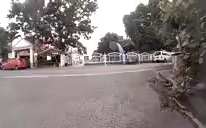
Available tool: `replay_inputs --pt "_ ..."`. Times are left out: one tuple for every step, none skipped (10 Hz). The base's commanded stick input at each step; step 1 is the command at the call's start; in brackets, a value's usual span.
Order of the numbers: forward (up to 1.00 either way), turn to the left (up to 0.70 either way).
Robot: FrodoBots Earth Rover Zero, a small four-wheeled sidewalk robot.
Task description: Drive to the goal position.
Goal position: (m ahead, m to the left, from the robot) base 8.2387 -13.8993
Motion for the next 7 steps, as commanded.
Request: replay_inputs --pt "0.7 0.0" --pt "0.7 0.0" --pt "0.7 0.0" --pt "0.7 0.0" --pt "0.7 0.0" --pt "0.7 0.0" --pt "0.7 0.0"
